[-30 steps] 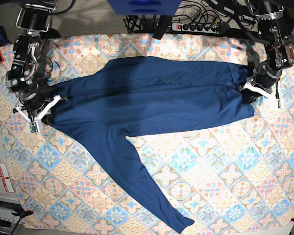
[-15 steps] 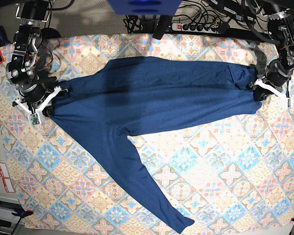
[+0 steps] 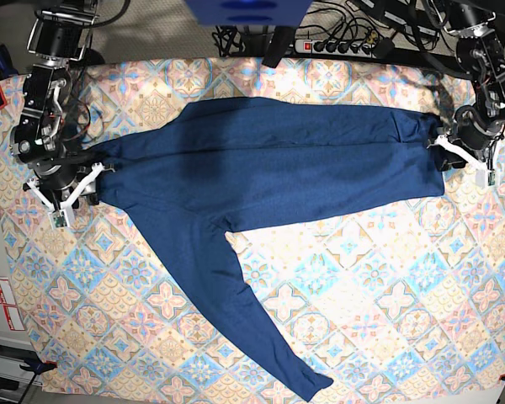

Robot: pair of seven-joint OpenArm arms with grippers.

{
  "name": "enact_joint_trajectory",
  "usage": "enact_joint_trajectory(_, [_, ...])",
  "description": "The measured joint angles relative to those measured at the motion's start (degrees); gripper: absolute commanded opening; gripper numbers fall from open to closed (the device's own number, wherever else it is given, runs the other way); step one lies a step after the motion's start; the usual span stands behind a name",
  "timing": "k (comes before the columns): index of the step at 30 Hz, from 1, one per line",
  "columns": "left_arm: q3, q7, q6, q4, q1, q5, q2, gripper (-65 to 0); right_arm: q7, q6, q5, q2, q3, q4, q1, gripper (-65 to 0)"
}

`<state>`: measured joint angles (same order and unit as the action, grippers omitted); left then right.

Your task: Fold the T-shirt properly

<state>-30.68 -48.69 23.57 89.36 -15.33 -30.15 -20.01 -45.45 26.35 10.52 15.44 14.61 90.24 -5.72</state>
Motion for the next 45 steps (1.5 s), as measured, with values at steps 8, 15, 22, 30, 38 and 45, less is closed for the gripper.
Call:
enact_joint_trajectory(8, [-0.76,0.04,-0.17,0.13,0.11,-4.72,0.15,-35.3,0.42,-0.42,0.04,-0.81,-1.38,-2.10,8.55,-40.8])
enact_joint_trajectory(15, [-5.86,0.26,-0.50,0.02,3.69,-10.08,1.77,-35.3,-0.83,-0.02,-0.55,-1.73,-9.07,-16.22,17.00,-40.5])
enact_joint_trajectory(22, [-7.39,-0.11,-0.22,-0.11,8.76,-4.44,6.19,-35.3,5.64,0.00,0.17,-1.81,-16.70,-31.26,26.29,-40.5])
enact_joint_trajectory(30, [-7.37,0.04,-0.26,-12.90,17.07,3.39,7.76,-35.6,7.82,-0.46,-0.22,-1.25,-17.18,-38.58,28.87,-40.5])
enact_joint_trajectory(38, [-7.41,0.37,-0.15,-18.51,19.30,7.10,7.52,-35.3,7.89,-0.04,-0.13,-1.55,-17.20,-38.53,28.70,-40.5])
enact_joint_trajectory(45, [-7.43,6.08,-3.89,-23.39,19.32,10.32,6.95,-35.3,7.89,-0.09,-0.13,-1.49,-17.20,-38.49,28.70,-40.5])
